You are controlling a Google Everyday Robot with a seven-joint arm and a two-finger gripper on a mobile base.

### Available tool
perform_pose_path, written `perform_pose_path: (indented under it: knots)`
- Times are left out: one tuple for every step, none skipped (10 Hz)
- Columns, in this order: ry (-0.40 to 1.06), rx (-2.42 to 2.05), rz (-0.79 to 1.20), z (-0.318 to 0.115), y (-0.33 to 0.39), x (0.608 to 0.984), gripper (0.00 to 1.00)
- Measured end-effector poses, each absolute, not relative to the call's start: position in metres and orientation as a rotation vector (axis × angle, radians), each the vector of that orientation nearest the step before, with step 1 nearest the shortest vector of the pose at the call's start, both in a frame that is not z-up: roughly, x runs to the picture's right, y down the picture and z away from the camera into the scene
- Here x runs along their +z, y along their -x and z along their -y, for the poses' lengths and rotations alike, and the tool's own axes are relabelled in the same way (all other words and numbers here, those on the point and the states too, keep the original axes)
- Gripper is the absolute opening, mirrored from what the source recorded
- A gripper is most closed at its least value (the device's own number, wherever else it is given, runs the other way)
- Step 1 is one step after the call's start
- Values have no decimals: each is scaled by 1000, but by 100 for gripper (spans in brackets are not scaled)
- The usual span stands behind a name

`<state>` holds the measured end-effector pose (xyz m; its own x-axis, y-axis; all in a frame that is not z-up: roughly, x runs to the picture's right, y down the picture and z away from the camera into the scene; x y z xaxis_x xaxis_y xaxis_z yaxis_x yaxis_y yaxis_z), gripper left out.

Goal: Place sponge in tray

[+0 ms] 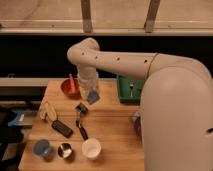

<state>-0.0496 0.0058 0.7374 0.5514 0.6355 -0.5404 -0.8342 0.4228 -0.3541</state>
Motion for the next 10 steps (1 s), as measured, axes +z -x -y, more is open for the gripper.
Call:
perform_pose_path:
  knots:
    - [621, 981, -358, 18, 33, 742, 0]
    - [606, 1016, -366, 34, 17, 748, 0]
    - [597, 1069, -378, 47, -5, 752, 0]
    - [587, 1109, -395, 53, -22, 754, 0]
    - [588, 1111, -392, 54, -21, 754, 0]
    - [589, 1109, -388, 54, -18, 754, 0]
    - [592, 1111, -382, 54, -15, 755, 0]
    - [590, 1114, -386, 54, -19, 755, 0]
    - [589, 1114, -387, 54, -19, 755, 0]
    - [589, 1112, -386, 54, -18, 755, 0]
